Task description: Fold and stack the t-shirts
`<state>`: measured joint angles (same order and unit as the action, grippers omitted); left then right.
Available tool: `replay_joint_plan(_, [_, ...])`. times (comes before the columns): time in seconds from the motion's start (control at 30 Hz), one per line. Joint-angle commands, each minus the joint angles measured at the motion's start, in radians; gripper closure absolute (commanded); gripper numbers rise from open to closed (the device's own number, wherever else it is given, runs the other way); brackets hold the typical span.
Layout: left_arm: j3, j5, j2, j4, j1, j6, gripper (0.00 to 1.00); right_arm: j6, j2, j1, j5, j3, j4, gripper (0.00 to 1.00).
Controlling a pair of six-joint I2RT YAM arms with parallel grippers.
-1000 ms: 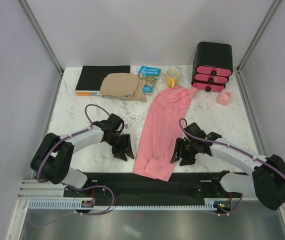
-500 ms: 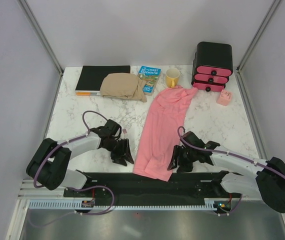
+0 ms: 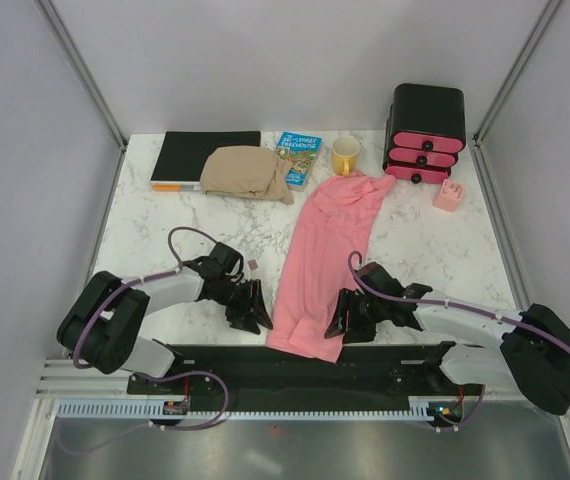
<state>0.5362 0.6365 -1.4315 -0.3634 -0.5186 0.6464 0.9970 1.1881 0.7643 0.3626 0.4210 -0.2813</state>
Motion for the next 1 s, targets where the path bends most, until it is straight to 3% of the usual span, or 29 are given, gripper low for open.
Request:
replay_joint_plan(0.0, [-0.004, 0.049, -0.035, 0.066, -0.003, 0.019, 0.48, 0.000, 0.005, 0.006, -0.053, -0.034, 0.021, 0.40])
replay_joint_plan(0.47, [-0.042, 0.009, -0.076, 0.112, -0.021, 0.053, 0.50, -0.005, 0.042, 0.009, -0.050, -0.067, 0.059, 0.41])
replay_joint_plan(0.73, [-0.068, 0.008, -0.112, 0.123, -0.034, 0.055, 0.66, -0.003, 0.074, 0.016, -0.051, -0.079, 0.071, 0.47])
replay_joint_plan(0.87, [-0.068, 0.011, -0.121, 0.123, -0.038, 0.055, 0.76, 0.000, 0.071, 0.018, -0.057, -0.080, 0.070, 0.62])
replay_joint_plan(0.97, [-0.056, 0.017, -0.130, 0.123, -0.041, 0.052, 0.85, 0.000, 0.062, 0.020, -0.065, -0.076, 0.062, 0.88])
